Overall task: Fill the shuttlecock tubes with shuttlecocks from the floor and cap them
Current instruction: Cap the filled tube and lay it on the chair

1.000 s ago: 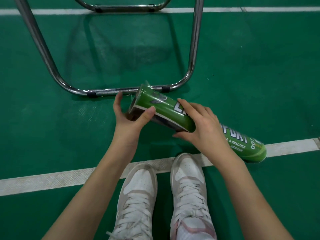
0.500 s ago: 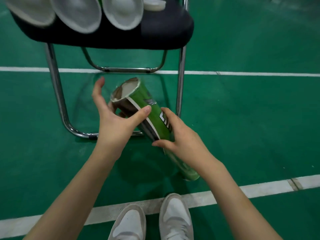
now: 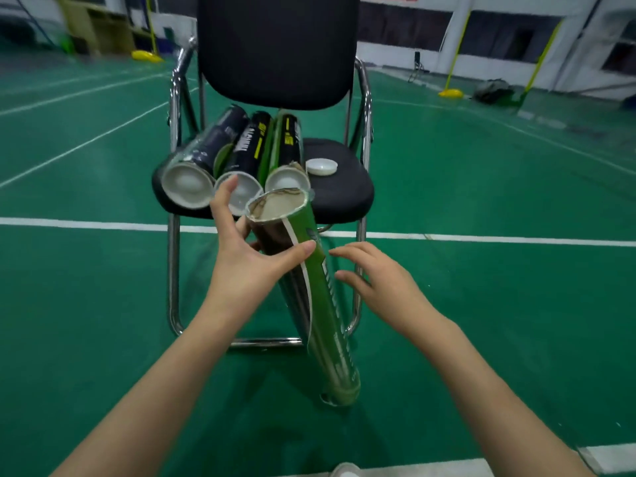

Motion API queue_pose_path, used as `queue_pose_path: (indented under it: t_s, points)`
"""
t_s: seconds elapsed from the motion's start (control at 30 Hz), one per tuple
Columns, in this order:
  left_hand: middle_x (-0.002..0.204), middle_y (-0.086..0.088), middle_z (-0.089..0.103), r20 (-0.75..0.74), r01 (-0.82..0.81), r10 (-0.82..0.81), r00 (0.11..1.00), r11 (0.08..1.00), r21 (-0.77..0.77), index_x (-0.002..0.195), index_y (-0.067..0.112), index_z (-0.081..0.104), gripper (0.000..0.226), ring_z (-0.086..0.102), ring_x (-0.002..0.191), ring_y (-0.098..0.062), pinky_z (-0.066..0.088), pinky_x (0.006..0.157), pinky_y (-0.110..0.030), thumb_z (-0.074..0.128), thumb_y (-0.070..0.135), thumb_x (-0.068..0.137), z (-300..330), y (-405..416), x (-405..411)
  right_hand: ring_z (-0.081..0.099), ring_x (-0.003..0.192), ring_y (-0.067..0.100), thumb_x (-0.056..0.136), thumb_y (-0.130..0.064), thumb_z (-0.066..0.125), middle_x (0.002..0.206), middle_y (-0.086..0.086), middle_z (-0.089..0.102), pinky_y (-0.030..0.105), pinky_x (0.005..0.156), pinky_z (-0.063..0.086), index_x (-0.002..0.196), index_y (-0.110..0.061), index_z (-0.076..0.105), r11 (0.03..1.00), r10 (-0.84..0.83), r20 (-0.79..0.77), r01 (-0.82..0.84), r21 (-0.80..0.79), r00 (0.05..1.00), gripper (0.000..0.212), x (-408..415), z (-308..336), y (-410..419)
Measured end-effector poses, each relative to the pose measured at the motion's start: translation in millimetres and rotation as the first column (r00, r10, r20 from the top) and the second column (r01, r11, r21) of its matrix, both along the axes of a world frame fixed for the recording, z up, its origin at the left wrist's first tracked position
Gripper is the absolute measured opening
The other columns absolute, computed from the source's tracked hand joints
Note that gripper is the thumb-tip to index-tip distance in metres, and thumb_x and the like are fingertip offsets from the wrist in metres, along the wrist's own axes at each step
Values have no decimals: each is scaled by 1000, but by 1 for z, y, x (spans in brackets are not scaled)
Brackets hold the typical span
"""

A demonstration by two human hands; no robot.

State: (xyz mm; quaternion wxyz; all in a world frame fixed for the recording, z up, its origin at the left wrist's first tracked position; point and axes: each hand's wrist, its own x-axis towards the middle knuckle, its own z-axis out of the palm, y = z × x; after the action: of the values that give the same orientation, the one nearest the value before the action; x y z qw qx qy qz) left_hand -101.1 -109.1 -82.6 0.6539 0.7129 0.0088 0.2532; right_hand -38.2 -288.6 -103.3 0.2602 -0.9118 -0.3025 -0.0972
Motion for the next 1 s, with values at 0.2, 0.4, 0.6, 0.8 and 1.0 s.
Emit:
queue_pose_path:
  t_s: [0.2, 0.4, 0.6, 0.8, 1.0]
  points:
    - [111, 3, 64, -37, 76, -74, 997, 995, 59, 130, 54, 18, 104, 67, 100, -19, 49, 98, -42, 85, 16, 62, 29, 5, 18, 55, 99, 15, 88, -18, 58, 109, 5, 60, 14, 83, 38, 108, -12, 63, 954, -55, -100, 81, 288, 994, 22, 77, 29, 34]
    - [105, 13, 63, -54, 104, -100, 994, 991, 81, 129, 52, 19, 103, 66, 100, -15, 50, 95, -32, 85, 10, 63, 30, 7, 32, 45, 114, 25, 93, -19, 46, 129, 4, 46, 43, 92, 41, 124, -20, 52, 974, -168, 29, 161, 161, 985, 32, 153, 41, 62]
    - [114, 8, 59, -115, 105, -93, 989, 989, 103, 129, 58, 20, 107, 62, 108, -18, 45, 102, -41, 89, 24, 54, 9, 15, 41, 37, 113, 31, 96, -24, 42, 129, 7, 43, 39, 75, 39, 119, -17, 55, 941, -329, 86, 334, -58, 940, 27, 181, 32, 78]
    - [118, 11, 57, -171, 125, -102, 980, 984, 128, 121, 65, 22, 106, 58, 112, -11, 45, 101, -34, 90, 19, 55, -5, 12, 36, 41, 104, 34, 91, -21, 50, 116, 11, 47, 38, 69, 39, 102, -8, 54, 944, -311, 125, 322, -78, 942, 17, 180, 40, 76]
    - [112, 18, 57, -203, 131, -98, 974, 979, 155, 119, 68, 19, 106, 59, 105, -5, 45, 101, -35, 89, 15, 59, -12, 4, 29, 43, 104, 32, 89, -24, 54, 108, 10, 57, 38, 68, 37, 108, -15, 44, 952, -294, 88, 299, -60, 952, 23, 174, 44, 77]
